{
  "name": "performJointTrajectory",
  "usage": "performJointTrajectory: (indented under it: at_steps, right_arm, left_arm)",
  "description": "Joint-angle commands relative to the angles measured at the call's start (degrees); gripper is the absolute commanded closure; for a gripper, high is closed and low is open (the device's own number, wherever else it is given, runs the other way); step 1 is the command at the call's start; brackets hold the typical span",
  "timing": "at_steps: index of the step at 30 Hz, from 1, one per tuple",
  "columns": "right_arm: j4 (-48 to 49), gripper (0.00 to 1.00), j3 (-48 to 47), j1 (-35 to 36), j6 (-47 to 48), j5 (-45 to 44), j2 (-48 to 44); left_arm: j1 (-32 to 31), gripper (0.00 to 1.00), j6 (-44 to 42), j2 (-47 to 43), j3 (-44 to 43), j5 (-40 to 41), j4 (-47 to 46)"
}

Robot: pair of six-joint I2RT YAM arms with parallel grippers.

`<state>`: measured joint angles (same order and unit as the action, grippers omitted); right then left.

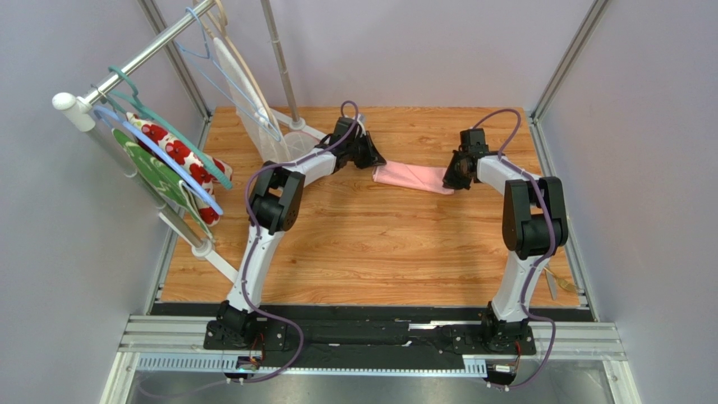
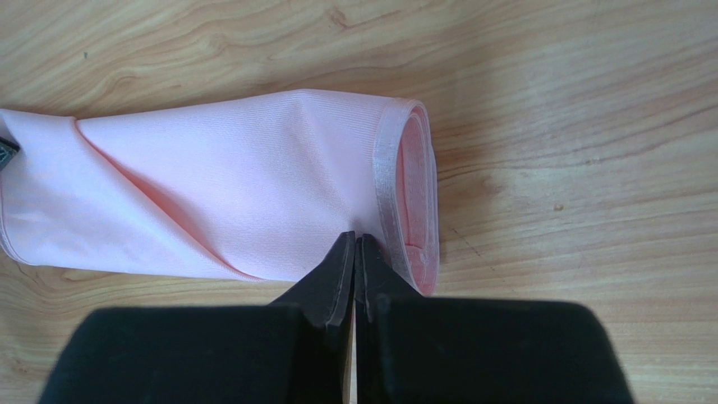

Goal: Fold the napkin into a case and place the utensils inside
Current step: Smooth out the smaller rectangle-folded napkin at the center of the board, then pick up the fork from the corner of the board.

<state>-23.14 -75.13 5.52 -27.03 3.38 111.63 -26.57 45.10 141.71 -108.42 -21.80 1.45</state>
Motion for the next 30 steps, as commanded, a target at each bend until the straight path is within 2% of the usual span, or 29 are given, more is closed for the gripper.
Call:
performJointTrajectory:
  at_steps: [1, 3, 4, 5, 7, 8, 9, 11, 12, 17, 18, 19, 21, 25, 30]
  right_arm:
    - [0.6, 0.97, -4.0, -0.2, 2.2, 0.5, -1.2]
    - [-3.5, 0.88, -5.1, -0.2, 1.6, -1.5, -3.6]
    - [-5.1, 0.79, -5.5, -0.2, 1.1, -2.6, -4.8]
    - [-7.0, 0.61, -5.6, -0.2, 0.3, -3.3, -6.2]
    - [-9.9, 0.48, -3.5, -1.2, -2.1, -6.4, -11.7]
    - [-10.5, 0.36, -0.2, -1.7, -3.1, -6.8, -13.9]
    - [-11.2, 0.32, 1.6, -3.2, -4.9, -7.3, -18.8]
    - [-12.6, 0.21, 6.3, -5.0, -7.1, -8.2, -23.2]
    - [-15.2, 0.19, 7.4, -8.6, -8.4, -7.9, -26.5]
    - [-27.5, 0.07, 12.2, -14.5, -16.7, -11.4, -34.1]
    - [-29.2, 0.06, 14.1, -14.7, -18.6, -13.3, -35.3]
    - [-30.3, 0.0, 14.9, -14.8, -22.0, -15.7, -37.3]
    - [-34.8, 0.0, 18.3, -15.8, -28.2, -23.7, -39.2]
    - [-40.2, 0.0, 20.6, -24.3, -36.1, -21.5, -39.9]
    - [-45.1, 0.01, 17.5, -27.8, -41.7, -25.3, -34.0]
  left_arm:
    - [0.3, 1.0, 0.2, 1.7, -6.1, -1.7, 3.1]
    - [0.2, 1.0, -1.1, 1.4, -6.7, -2.5, 4.6]
    - [0.1, 1.0, -1.2, -0.1, -5.8, -3.3, 4.6]
    - [0.0, 1.0, -1.9, -1.2, -4.9, -3.5, 4.0]
    - [-0.4, 0.94, -3.0, -5.6, -0.4, -2.9, 2.6]
    - [-0.6, 0.91, -3.4, -7.4, 1.4, -2.7, 1.7]
    - [-1.1, 0.84, -3.6, -11.0, 3.2, -2.6, 0.8]
    - [-2.0, 0.78, -3.8, -14.4, 8.1, -2.4, -1.1]
    - [-3.0, 0.73, -4.1, -17.5, 9.2, -2.2, -1.1]
    - [-6.8, 0.66, -4.2, -25.2, 15.1, -1.7, -1.2]
    - [-8.0, 0.58, -4.4, -26.9, 15.5, -1.8, -1.2]
    - [-8.7, 0.55, -4.8, -27.7, 16.1, -1.1, -0.2]
    - [-10.2, 0.55, -5.0, -29.8, 16.7, -0.9, 1.0]
    - [-12.6, 0.57, -5.3, -34.1, 19.2, -0.8, 2.8]
    - [-18.2, 0.58, -7.8, -39.7, 21.6, 1.0, 5.2]
